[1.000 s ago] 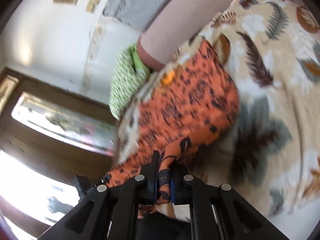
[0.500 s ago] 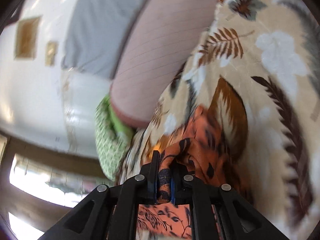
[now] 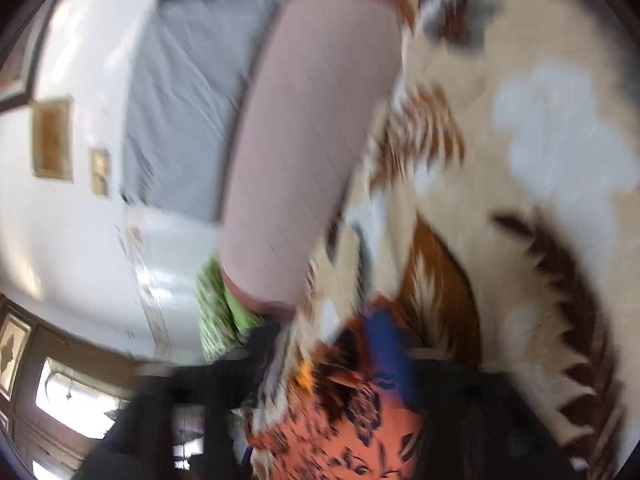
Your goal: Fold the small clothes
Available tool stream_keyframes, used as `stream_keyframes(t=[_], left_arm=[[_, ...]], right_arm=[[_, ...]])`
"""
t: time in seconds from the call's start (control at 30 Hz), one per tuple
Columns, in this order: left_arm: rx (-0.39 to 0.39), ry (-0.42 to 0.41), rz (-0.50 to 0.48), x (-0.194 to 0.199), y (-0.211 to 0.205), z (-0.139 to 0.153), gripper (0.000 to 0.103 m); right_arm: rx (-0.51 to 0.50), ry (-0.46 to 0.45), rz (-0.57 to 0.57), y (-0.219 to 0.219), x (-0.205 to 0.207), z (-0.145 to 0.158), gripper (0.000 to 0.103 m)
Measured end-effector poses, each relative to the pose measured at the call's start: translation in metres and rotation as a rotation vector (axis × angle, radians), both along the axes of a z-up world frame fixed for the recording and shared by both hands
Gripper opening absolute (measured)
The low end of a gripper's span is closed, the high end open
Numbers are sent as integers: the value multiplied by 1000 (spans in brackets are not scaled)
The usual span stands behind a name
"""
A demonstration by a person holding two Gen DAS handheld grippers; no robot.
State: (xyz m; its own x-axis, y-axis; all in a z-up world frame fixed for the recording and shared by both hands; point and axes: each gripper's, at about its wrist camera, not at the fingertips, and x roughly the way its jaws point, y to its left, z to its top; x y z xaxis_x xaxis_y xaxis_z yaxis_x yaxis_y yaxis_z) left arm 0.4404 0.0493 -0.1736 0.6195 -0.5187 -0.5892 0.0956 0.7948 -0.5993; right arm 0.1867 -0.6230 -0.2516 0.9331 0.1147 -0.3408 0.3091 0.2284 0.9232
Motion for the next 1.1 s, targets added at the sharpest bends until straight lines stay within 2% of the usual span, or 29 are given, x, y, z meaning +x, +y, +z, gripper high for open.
stream_keyframes(t=[0.03, 0.07, 0.1, 0.17, 0.2, 0.23, 0.27, 0.3, 0.37, 0.43, 0.5, 0.53, 0.6, 0.67, 0.73, 0.8, 0.9, 0.97, 1.07, 1.1], left_arm=[[47, 9, -43, -4, -5, 5, 70], [95, 9, -102, -10, -13, 7, 70], [142, 5, -166, -19, -24, 8, 70], [266, 9, -319, -43, -57, -2, 70], [318, 16, -376, -52, -73, -9, 70], [389, 35, -441, -63, -93, -21, 70], [423, 50, -485, -70, -106, -31, 70], [436, 67, -534, -75, -120, -41, 70], [514, 88, -594, -76, -150, -58, 70], [573, 67, -588, -64, -172, -61, 70], [554, 84, -554, -35, -188, -61, 70], [541, 101, -538, -22, -191, -62, 70], [499, 149, -461, 13, -195, -65, 70], [421, 200, -354, 42, -187, -65, 70], [308, 226, -267, 52, -168, -61, 70], [271, 209, -256, 44, -153, -56, 70], [344, 150, -267, 12, -122, -49, 70], [376, 133, -276, -12, -104, -46, 70], [521, 144, -211, -37, -77, -56, 71], [560, 179, -205, -38, -72, -66, 77]], right_arm=[[-40, -11, -59, 3, -11, 13, 87], [-131, 0, -29, 11, -13, 33, 87], [-190, 23, 30, 20, -7, 44, 86], [-356, 138, 178, 58, 11, 63, 81], [-424, 183, 253, 80, 22, 64, 71], [-503, 251, 370, 112, 38, 59, 56], [-539, 298, 440, 133, 46, 51, 48], [-567, 361, 528, 158, 59, 36, 34], [-594, 442, 640, 192, 76, 9, 31], [-640, 484, 645, 209, 99, -8, 31], [-676, 491, 605, 208, 128, -13, 32], [-654, 491, 586, 199, 146, -14, 32], [-631, 474, 553, 188, 170, -12, 32], [-611, 436, 483, 168, 191, -5, 32], [-586, 393, 395, 150, 190, 6, 33], [-585, 347, 362, 145, 186, 17, 33], [-692, 321, 366, 149, 148, 36, 32], [-712, 342, 388, 153, 115, 37, 32], [-704, 396, 397, 156, 71, 23, 32], [-718, 433, 401, 158, 63, 16, 32]])
